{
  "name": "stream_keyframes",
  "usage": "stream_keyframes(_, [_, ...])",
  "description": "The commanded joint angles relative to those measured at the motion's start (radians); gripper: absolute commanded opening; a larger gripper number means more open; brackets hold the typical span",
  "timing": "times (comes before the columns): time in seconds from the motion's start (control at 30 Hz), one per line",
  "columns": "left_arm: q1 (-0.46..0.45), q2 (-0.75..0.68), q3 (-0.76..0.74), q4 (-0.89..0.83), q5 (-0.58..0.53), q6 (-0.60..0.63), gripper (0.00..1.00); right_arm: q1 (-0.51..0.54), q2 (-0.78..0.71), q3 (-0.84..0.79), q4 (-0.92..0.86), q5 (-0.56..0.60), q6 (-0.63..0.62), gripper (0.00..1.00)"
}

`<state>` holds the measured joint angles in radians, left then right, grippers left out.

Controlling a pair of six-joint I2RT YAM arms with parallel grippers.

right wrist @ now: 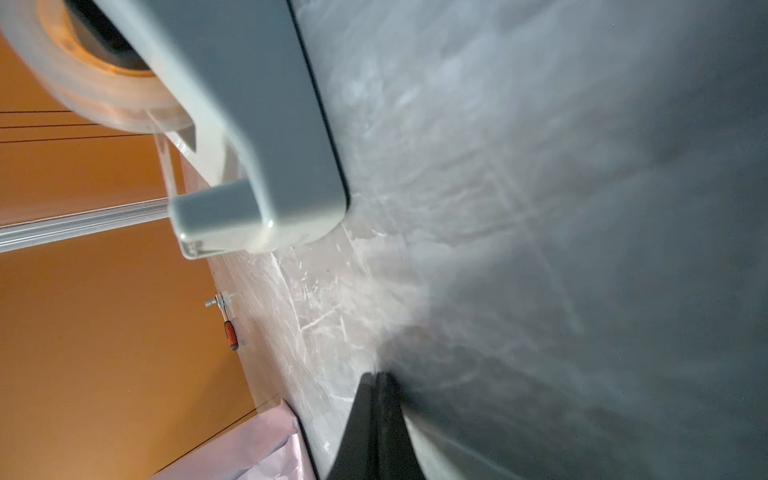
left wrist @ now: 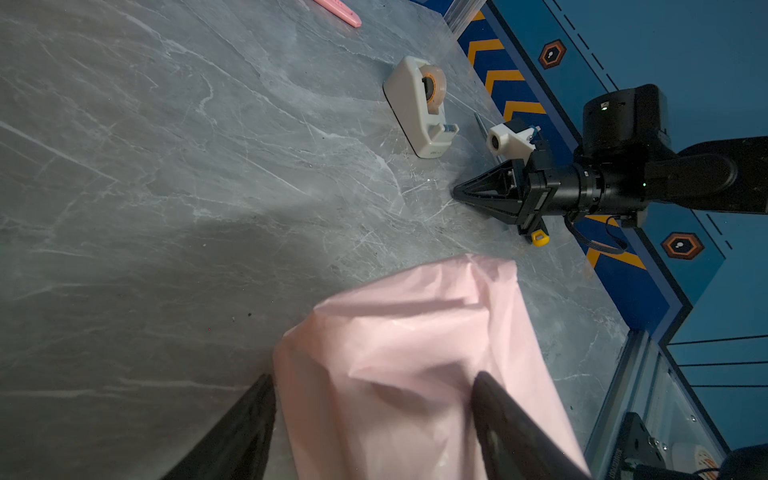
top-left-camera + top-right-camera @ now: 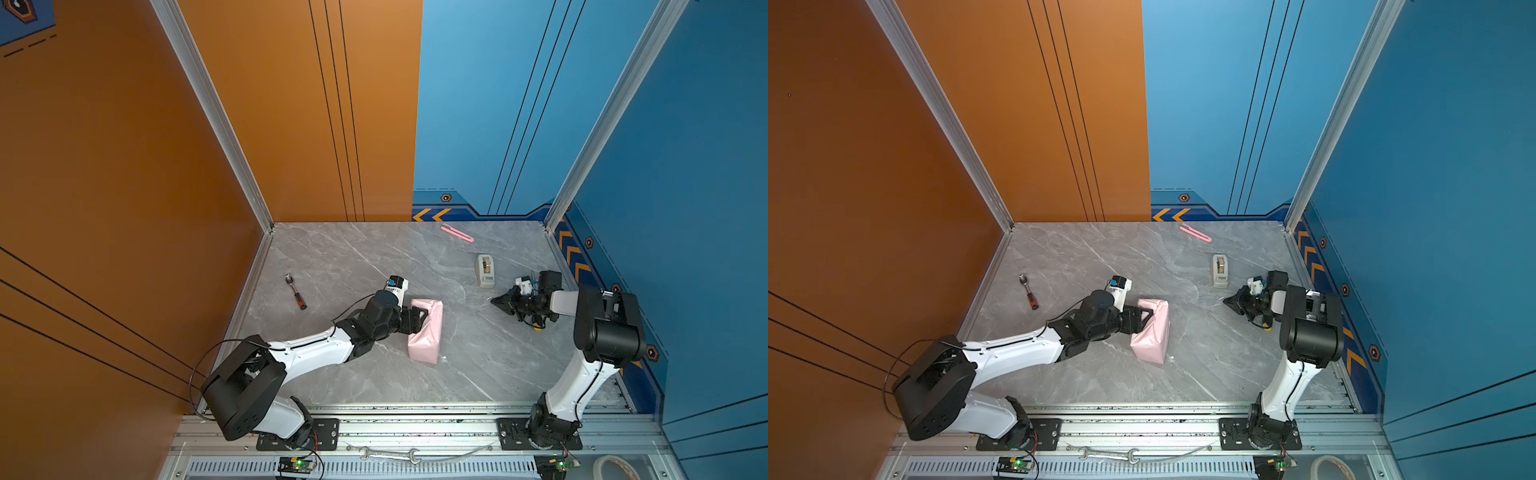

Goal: Wrap the gift box in paper

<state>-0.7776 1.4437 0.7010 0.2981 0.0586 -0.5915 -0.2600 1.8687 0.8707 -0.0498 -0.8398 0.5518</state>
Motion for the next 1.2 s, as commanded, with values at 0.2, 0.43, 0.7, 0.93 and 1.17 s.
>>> stream_keyframes(0.2, [0.001,0.027,-0.043,-0.203,-0.081,0.036,0.75,0.039,-0.068,-0.051,-0.036,-0.048,0.005,0.00])
stream_keyframes(0.43, [0.002,0.021,-0.040,-0.208,-0.085,0.047,0.75,0.020,-0.306,-0.027,-0.224,-0.049,-0.097,0.00])
stream_keyframes(0.7, [0.003,0.024,-0.037,-0.202,-0.081,0.048,0.75,0.062,-0.394,0.026,-0.321,-0.151,-0.122,0.00])
stream_keyframes(0.93, [0.005,0.034,-0.034,-0.200,-0.072,0.054,0.75,0.263,-0.532,0.149,-0.660,-0.179,-0.402,0.00])
stream_keyframes(1.17, [0.006,0.033,-0.029,-0.198,-0.069,0.061,0.74,0.489,-0.545,0.258,-0.852,-0.128,-0.523,0.00])
